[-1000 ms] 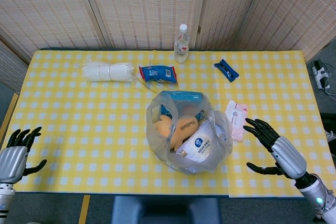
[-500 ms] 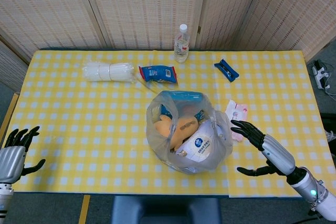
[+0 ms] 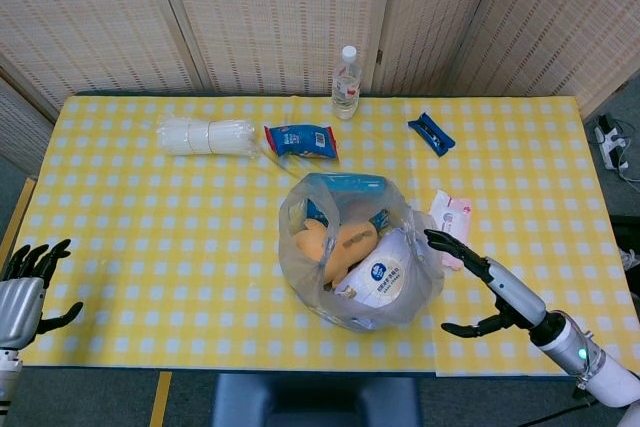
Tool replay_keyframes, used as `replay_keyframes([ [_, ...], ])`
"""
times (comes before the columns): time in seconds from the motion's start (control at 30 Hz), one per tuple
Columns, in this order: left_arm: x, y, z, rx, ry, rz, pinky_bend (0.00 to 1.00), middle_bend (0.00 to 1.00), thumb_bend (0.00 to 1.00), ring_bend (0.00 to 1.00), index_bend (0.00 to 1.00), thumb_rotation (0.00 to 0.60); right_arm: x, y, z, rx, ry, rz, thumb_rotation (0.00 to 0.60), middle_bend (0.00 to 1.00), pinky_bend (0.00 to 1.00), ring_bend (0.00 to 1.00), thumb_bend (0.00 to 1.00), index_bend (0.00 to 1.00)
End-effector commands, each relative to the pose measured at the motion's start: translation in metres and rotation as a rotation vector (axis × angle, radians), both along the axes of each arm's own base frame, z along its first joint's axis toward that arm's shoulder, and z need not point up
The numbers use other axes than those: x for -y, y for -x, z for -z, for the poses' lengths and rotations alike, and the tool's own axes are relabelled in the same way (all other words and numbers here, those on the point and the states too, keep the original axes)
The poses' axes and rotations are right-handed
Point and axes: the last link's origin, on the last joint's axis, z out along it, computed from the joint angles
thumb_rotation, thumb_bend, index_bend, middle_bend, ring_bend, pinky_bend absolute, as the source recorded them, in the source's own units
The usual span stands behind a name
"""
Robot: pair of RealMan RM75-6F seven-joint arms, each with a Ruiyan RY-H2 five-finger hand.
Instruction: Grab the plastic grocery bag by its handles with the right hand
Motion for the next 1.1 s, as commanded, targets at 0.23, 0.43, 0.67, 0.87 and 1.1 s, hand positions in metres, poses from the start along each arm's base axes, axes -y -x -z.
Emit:
replay_keyframes([
  [0.23, 0.0, 0.0, -0.001, 0.003, -0.001, 0.0, 0.0, 0.25, 0.27, 0.12, 0.09, 0.6, 0.004, 0.005, 0.005, 0.026, -0.023, 0.02, 0.6, 0.02, 0.0, 0.04, 0.25, 0.0],
  [0.43, 0.0, 0.0, 0.0, 0.007, 0.009, 0.001, 0.0, 0.25, 0.27, 0.12, 0.09, 0.6, 0.007, 0.01, 0.007, 0.046, -0.045, 0.041, 0.6, 0.02, 0.0, 0.04, 0.25, 0.0],
  [0.67, 0.0, 0.001, 0.0, 0.004, 0.006, -0.003, 0.0, 0.25, 0.27, 0.12, 0.09, 0.6, 0.01, 0.012, 0.009, 0.057, -0.072, 0.052, 0.6, 0.02, 0.0, 0.04, 0.25, 0.0],
  [0.87, 0.0, 0.0, 0.0, 0.018, 0.012, -0.001, 0.0, 0.25, 0.27, 0.12, 0.09, 0.6, 0.012, 0.007, 0.011, 0.049, -0.081, 0.045, 0.6, 0.02, 0.0, 0.04, 0.25, 0.0],
  [1.1, 0.002, -0.001, -0.002, 0.034, 0.022, 0.008, 0.0, 0.25, 0.27, 0.12, 0.09, 0.6, 0.017, 0.0, 0.014, 0.032, -0.113, 0.055, 0.6, 0.02, 0.0, 0.04, 0.25, 0.0],
])
